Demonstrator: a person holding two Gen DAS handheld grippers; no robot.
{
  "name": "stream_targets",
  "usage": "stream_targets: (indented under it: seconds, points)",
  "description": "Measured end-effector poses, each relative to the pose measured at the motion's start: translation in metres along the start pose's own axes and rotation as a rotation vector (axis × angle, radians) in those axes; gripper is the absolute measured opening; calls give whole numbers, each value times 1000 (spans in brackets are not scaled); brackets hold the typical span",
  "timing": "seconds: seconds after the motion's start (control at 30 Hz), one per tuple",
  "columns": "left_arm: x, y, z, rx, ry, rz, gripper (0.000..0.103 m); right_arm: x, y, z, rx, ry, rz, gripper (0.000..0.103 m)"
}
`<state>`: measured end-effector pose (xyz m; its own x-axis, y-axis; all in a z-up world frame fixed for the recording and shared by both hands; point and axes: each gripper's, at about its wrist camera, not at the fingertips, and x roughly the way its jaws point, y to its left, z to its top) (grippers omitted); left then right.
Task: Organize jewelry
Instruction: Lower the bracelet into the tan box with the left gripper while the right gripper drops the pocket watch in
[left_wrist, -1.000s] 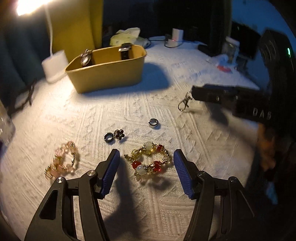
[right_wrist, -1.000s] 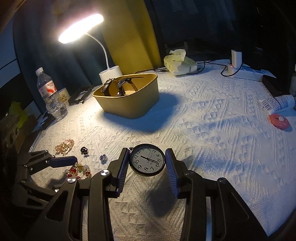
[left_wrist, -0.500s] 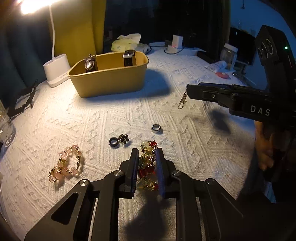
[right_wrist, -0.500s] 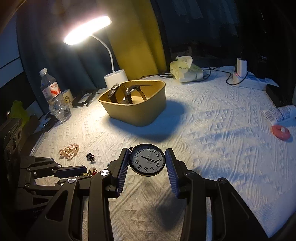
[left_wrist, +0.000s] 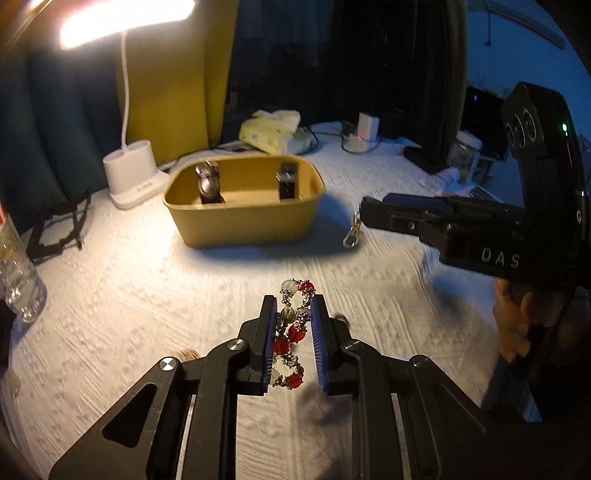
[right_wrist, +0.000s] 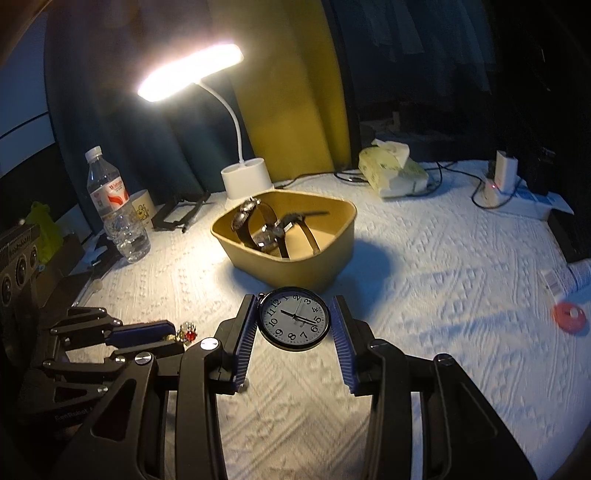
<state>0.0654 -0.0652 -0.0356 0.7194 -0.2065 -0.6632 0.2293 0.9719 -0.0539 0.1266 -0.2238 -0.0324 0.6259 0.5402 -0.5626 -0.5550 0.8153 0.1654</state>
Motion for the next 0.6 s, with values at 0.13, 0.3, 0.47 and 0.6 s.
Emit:
stream_targets:
  seconds: [0.13,0.3,0.47,0.6]
  points:
    - [-1,9,13,-8,-34,15,20,6,2,11,-15,-11,7,40]
    - [3,18,32,-12,-73,26,20,11,1,24,-32,-28,14,40]
    - [12,23,47,-16,-102,23,20,20,-1,39,-46,-45,14,40]
    - [23,28,60,-17,-114,21,20,29,-8,49,-45,-58,9,40]
